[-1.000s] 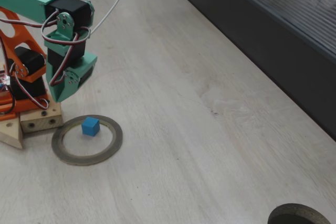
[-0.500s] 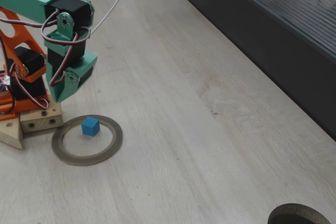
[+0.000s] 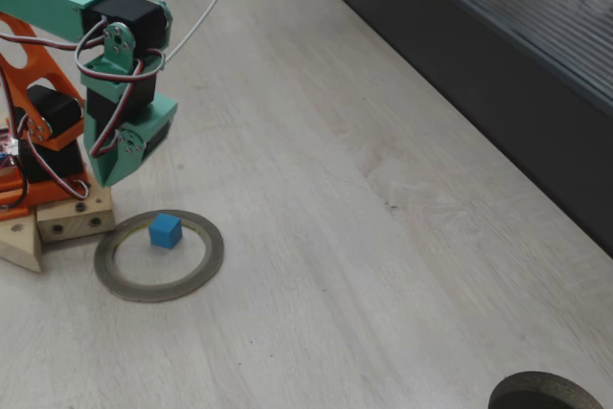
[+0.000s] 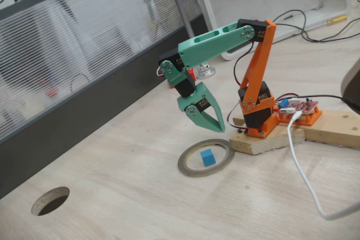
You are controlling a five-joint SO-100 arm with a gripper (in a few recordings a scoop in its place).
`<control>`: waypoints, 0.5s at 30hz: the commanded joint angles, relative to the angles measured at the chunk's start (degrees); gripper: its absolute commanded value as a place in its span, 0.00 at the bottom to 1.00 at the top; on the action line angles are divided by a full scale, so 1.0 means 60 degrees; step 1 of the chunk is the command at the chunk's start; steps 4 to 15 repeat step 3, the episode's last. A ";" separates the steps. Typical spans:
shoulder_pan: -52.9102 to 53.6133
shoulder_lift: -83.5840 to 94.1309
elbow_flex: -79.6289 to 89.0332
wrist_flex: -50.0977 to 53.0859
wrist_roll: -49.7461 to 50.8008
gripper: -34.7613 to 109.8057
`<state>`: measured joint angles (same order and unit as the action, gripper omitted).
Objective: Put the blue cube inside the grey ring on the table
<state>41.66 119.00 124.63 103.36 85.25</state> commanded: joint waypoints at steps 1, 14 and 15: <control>0.0117 0.0176 -0.0059 0.0234 0.0044 0.25; 0.0117 0.0176 -0.0059 0.0234 0.0044 0.25; 0.0117 0.0176 -0.0059 0.0234 0.0044 0.25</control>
